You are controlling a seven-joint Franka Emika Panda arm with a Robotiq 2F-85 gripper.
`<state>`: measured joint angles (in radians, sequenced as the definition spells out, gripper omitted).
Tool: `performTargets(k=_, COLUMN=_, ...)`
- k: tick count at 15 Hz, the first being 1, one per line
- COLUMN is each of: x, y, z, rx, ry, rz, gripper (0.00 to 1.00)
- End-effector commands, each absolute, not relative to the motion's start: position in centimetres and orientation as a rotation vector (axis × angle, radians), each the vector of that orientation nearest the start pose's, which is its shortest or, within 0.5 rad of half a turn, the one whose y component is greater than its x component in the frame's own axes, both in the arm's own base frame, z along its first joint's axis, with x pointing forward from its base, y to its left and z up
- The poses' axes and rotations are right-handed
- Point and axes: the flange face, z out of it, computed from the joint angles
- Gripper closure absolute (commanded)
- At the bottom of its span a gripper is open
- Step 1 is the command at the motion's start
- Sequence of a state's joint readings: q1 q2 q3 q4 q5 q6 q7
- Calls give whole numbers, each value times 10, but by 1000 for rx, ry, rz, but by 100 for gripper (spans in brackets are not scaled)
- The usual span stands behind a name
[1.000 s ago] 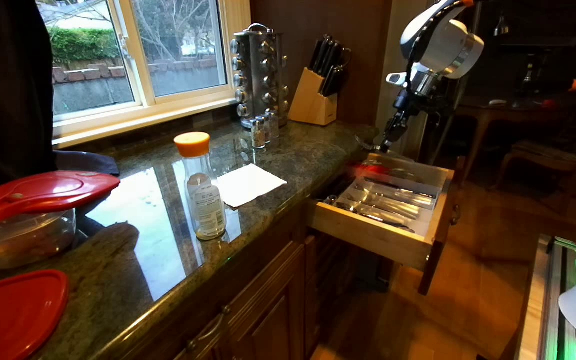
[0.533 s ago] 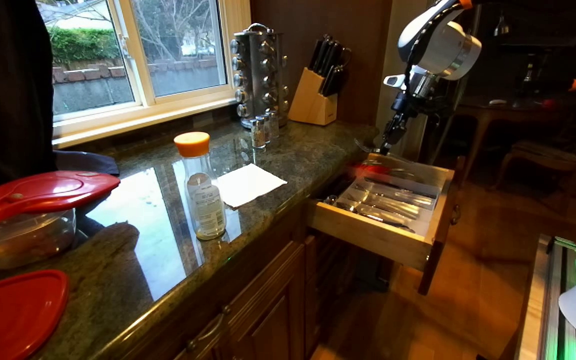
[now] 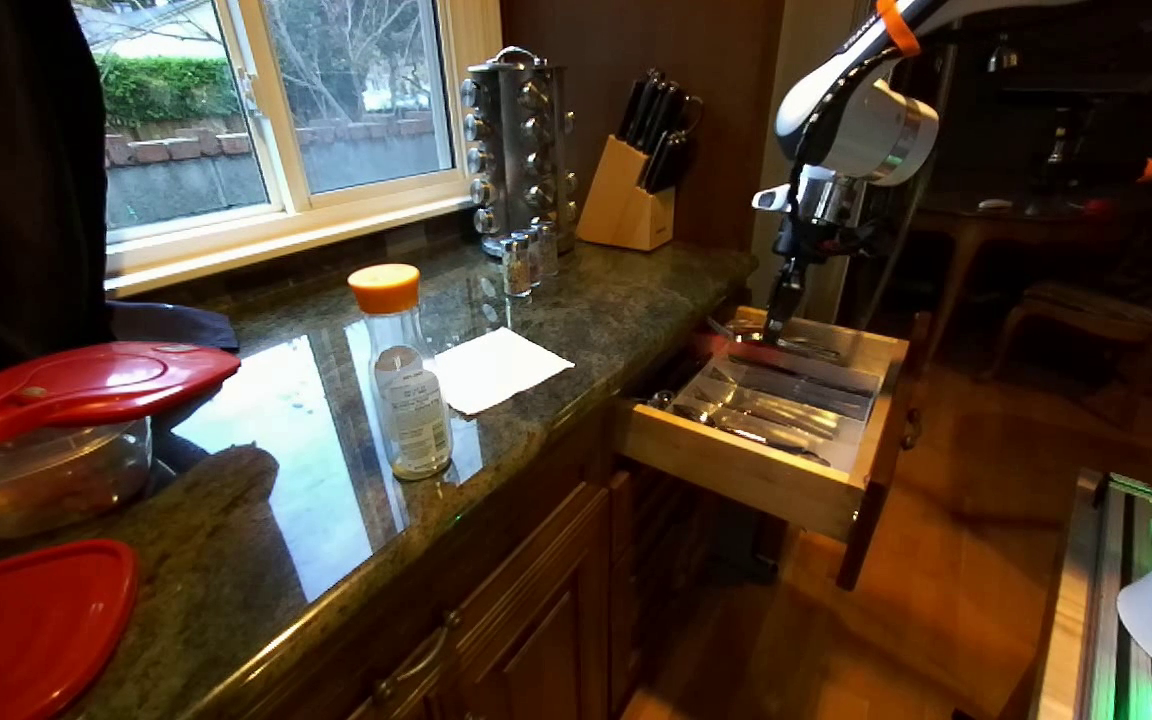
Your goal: Put the forks into the utensil organizer
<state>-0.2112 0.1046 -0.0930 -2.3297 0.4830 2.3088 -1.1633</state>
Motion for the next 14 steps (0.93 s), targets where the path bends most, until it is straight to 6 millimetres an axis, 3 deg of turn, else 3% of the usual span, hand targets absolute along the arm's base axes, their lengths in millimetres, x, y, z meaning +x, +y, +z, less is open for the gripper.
performTargets(k=1, x=486, y=-131, z=271, rx=-2679, ry=-606, rz=-71, gripper=98)
performTargets(k=8, x=501, y=-108, z=245, rx=-2719, ry=-433, rz=-17, gripper=98)
performTargets(k=14, x=510, y=-101, z=228, rx=-2751, ry=-313, rz=25, gripper=98)
